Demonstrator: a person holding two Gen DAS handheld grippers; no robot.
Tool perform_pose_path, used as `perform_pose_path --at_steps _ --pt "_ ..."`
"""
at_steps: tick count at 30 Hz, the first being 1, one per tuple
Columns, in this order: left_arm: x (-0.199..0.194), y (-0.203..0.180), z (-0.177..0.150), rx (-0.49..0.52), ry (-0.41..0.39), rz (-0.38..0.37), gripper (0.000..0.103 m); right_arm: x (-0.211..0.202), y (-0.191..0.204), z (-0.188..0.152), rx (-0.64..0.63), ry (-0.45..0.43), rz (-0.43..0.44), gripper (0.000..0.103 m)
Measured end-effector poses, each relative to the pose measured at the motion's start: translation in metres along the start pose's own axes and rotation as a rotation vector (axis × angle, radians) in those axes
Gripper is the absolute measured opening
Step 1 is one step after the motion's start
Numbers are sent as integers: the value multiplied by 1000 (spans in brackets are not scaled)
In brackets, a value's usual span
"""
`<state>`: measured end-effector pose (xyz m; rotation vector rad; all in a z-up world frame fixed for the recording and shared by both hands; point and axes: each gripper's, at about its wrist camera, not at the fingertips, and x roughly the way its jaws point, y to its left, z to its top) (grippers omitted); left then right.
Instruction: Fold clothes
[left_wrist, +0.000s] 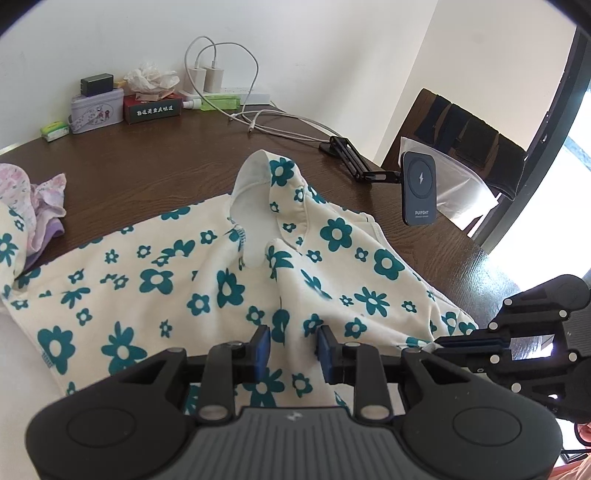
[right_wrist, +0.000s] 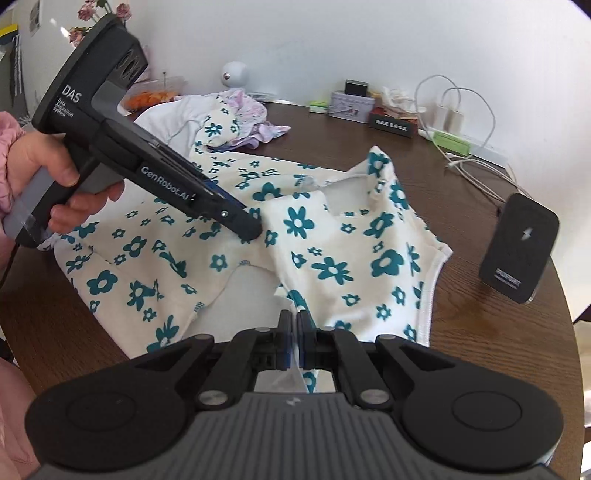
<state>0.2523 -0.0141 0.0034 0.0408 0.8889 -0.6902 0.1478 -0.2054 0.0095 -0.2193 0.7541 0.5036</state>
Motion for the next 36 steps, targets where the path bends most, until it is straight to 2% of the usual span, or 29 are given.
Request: perform_pose_path --at_steps 2,3,4,5,6,9,11,14,17,19,21,24,27,30,32,36 --pt "1 -2 -1 3 -2 -25 33 -1 -6 -4 20 9 16 7" --pt "0 -4 -2 7 -5 -31 41 -3 -8 -4 39 5 51 17" --pt "0 -6 -2 11 -9 -37 44 -4 -11 -2 63 -8 83 44" --pt "-2 -7 -3 12 -13 -42 45 -7 -13 2 83 -28 103 56" --pt "-4 -8 -5 12 -18 -47 45 -10 -15 8 87 -51 116 59" --pt "-9 -12 -8 18 -28 -62 45 -8 -28 34 95 -100 142 59" --pt "-9 -16 -11 30 -29 -58 45 5 -49 57 119 -95 156 58" --pt "-6 -26 -16 68 -36 -43 44 42 -70 89 149 -25 189 54" --pt "2 -36 -18 89 -39 -52 45 89 -73 111 129 71 183 43" --pt "6 -41 -18 92 -40 -60 50 115 -69 112 118 132 182 27" --pt "7 -45 -18 108 -39 -58 54 131 -64 107 95 173 171 18" --pt "-13 -37 -20 106 -69 -76 58 131 -63 99 84 165 159 18" --pt "-49 -6 -22 26 -145 -32 67 117 -74 94 125 105 199 20" --pt "-77 38 -26 -113 -194 105 70 106 -89 93 163 61 200 24" --pt "-86 70 -29 -236 -192 192 68 105 -95 94 183 47 202 25" --pt "-82 120 -30 -429 -169 210 62 113 -93 93 194 55 192 32"
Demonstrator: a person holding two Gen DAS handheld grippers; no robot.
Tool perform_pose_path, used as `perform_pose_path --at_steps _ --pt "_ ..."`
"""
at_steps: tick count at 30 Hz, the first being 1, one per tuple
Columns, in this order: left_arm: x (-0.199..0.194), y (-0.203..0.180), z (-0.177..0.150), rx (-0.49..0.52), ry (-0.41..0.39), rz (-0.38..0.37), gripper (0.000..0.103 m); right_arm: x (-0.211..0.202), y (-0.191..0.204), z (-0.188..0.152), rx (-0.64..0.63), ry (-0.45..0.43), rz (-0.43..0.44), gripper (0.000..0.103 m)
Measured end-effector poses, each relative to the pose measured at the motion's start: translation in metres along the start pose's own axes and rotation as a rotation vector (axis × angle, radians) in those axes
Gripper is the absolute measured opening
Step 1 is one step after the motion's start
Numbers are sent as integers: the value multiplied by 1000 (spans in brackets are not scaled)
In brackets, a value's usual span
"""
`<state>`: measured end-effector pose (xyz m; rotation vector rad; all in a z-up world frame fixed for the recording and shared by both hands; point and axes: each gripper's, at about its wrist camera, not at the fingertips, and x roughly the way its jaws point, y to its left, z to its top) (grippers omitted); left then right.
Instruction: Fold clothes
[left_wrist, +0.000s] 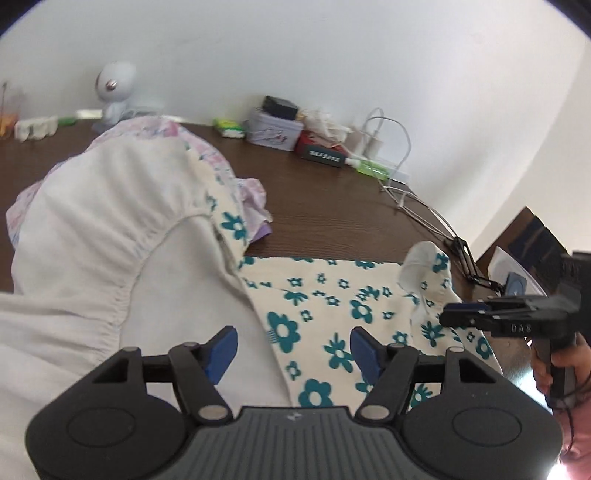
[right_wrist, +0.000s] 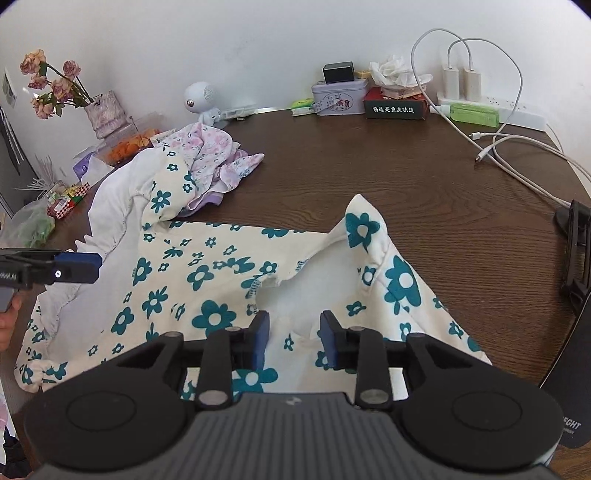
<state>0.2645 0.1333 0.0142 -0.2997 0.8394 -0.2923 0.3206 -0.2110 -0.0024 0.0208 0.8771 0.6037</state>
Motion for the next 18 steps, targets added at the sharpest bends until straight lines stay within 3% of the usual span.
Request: perform_pose_path --at_steps 3,6,9,10,18 --pt "12 6 5 -45 19 -16 54 5 3 -3 -1 -1 -9 35" --pt "28 4 9 -47 41 6 37 6 5 -10 2 -9 -16 36" --pt "35 4 8 -53 49 -5 16 4 6 -15 -5 -17 -27 37" --pt "36 3 8 -55 49 -11 4 5 6 -17 -8 -18 -33 39" --pt "25 8 19 -21 -32 46 0 4 10 -28 -52 -46 -98 42"
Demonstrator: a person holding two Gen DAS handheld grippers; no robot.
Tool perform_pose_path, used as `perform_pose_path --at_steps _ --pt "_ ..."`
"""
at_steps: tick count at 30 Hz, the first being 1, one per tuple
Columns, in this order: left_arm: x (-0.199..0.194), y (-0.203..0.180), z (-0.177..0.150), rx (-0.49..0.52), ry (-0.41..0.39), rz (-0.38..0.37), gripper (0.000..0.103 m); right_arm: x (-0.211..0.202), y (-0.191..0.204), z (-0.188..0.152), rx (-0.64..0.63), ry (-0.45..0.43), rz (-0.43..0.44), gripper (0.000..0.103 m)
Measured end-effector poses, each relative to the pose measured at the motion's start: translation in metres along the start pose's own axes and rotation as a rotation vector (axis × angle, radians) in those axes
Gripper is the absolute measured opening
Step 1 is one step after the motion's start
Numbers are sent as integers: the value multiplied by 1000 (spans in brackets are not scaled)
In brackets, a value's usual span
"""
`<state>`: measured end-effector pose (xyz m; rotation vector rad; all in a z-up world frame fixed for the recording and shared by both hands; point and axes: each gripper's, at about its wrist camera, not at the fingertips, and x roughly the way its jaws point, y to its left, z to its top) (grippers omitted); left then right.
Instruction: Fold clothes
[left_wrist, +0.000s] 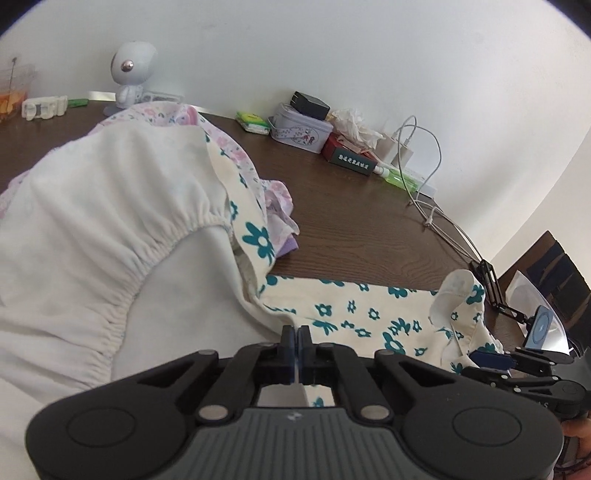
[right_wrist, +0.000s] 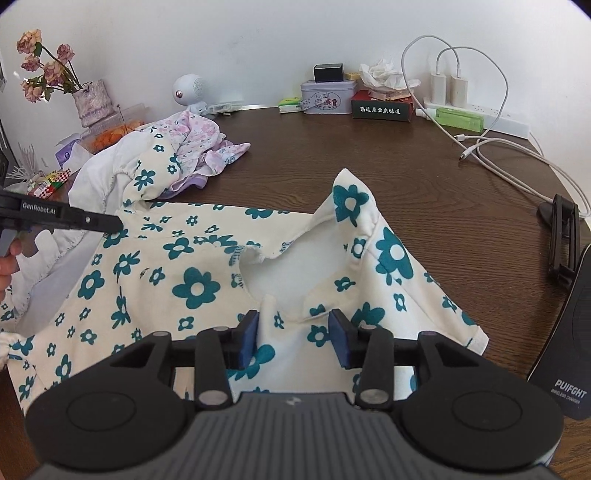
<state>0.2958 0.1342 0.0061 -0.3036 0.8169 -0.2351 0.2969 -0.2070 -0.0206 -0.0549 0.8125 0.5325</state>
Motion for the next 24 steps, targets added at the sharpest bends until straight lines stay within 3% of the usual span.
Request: perform_pose_path --at_steps 4,6,8,10,13,14,16,17,19,24 --pt "2 11 5 -51 10 -31 4 -2 2 -3 -13 -13 -18 45" --pt "0 14 5 -71 12 -38 17 -4 1 -1 3 -14 3 46" --pt "-2 12 5 -62 13 -34 42 -7 -1 7 35 -22 62 46" --pt "2 10 4 -56 37 -34 47 -7 -2 20 71 -24 129 46" --pt "12 6 2 -54 75 -52 43 8 1 39 97 16 195 47" --pt "16 4 0 -51 86 -68 34 15 3 43 97 34 199 47" --pt "21 -1 -2 -38 96 -94 3 29 8 50 97 68 212 44" --pt "21 -3 -2 -29 89 -95 1 34 10 51 104 77 225 41" --pt "18 -5 1 -9 61 -83 1 38 11 50 121 77 240 7" --pt "12 -8 8 20 10 -59 1 33 1 50 158 -28 223 3"
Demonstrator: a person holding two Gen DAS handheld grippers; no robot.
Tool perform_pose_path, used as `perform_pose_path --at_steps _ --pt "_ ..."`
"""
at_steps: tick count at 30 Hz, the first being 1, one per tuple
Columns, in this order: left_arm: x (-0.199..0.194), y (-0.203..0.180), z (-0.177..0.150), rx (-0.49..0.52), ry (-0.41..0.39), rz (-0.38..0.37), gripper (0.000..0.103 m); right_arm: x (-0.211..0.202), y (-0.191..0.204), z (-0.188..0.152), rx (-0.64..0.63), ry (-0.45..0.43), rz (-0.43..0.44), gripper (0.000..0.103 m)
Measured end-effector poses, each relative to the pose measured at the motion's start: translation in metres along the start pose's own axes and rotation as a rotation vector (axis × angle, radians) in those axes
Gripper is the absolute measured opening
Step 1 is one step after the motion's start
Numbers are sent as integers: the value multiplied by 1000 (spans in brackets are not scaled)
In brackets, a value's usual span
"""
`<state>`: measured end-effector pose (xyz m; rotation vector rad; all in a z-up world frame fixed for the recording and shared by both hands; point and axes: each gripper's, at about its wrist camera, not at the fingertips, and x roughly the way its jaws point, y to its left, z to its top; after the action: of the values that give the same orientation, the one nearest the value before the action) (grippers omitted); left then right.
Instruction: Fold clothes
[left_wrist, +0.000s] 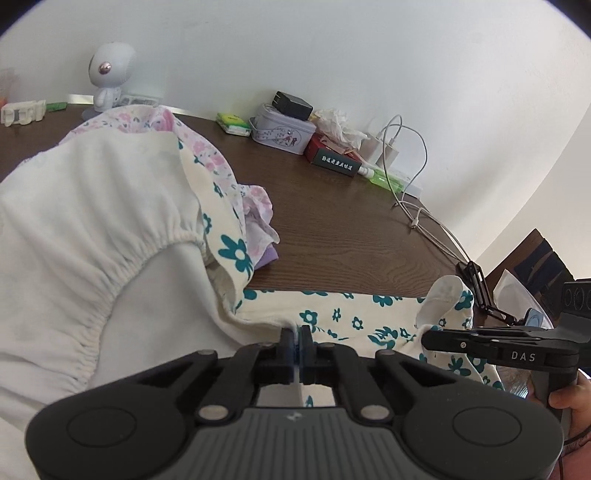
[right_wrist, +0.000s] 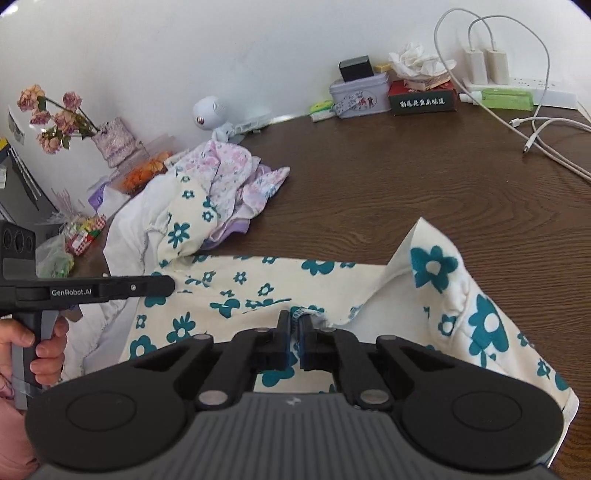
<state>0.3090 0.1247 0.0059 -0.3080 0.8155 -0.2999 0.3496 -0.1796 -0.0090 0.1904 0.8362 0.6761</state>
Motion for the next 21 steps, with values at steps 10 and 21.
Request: perform_pose_path --at_steps 10,21 --pt "-22 8 -11 -2 12 32 62 -28 -13 -2 70 -29 10 55" --pt "-59 -25 -77 276 179 5 28 -84 -1 -70 -123 64 -120 39"
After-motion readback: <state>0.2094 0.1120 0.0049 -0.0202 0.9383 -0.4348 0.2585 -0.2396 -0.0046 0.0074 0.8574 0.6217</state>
